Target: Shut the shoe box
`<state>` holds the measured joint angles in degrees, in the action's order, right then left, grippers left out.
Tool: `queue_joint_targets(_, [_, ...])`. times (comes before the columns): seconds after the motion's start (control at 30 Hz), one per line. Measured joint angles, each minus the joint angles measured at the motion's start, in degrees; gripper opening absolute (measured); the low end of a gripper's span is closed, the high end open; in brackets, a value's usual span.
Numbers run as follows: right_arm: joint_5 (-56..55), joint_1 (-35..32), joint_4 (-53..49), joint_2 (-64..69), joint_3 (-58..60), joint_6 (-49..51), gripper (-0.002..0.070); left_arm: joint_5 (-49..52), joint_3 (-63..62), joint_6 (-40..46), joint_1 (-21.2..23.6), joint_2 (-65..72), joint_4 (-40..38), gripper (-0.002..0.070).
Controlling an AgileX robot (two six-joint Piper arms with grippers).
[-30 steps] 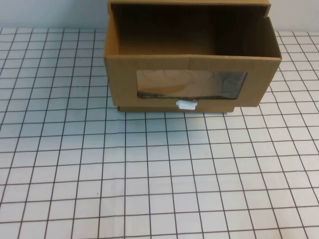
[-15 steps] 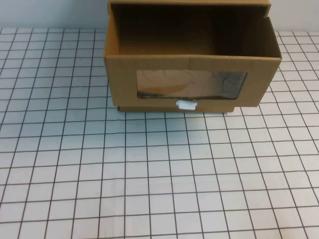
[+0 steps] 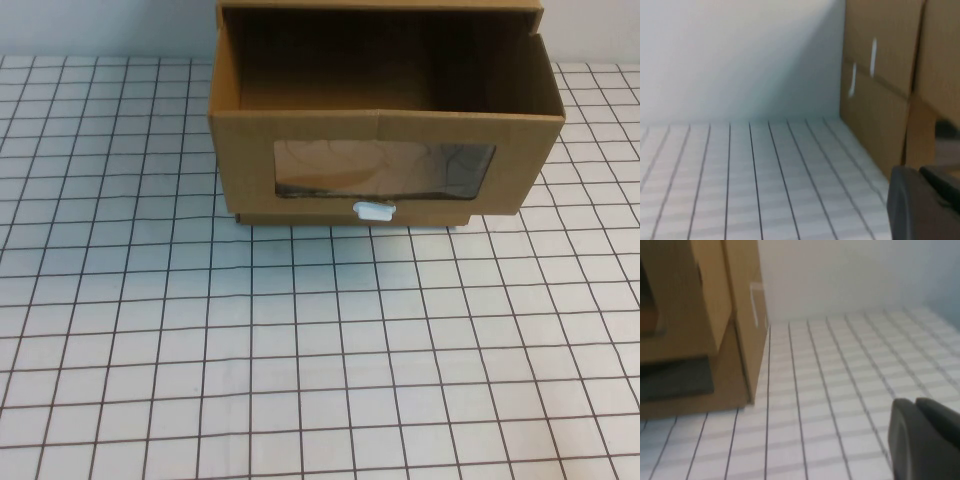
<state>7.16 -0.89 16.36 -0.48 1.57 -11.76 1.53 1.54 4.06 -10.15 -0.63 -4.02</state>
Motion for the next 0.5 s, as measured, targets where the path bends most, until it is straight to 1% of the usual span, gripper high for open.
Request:
queue_joint_targets(0.17, [-17.3,0.0,0.2,0.0,0.0,0.0,-0.0014,-18.9,0.0,0.0,0.0,0.0,-0.3,-0.0005])
queue_joint_targets(0.27, [-24.9,0.0,0.5,0.0,0.0,0.0,-0.0014,-26.2,0.0,0.0,0.0,0.0,-0.4,-0.0005])
queue_joint_targets(0.33, [-26.8,0.0,0.5,0.0,0.0,0.0,-0.0014,-28.7,0.0,0.0,0.0,0.0,-0.4,-0.0005])
queue_joint_targets(0.5, [-29.1,0.0,1.4,0.0,0.0,0.0,-0.0014,-30.1,0.0,0.0,0.0,0.0,-0.4,-0.0005])
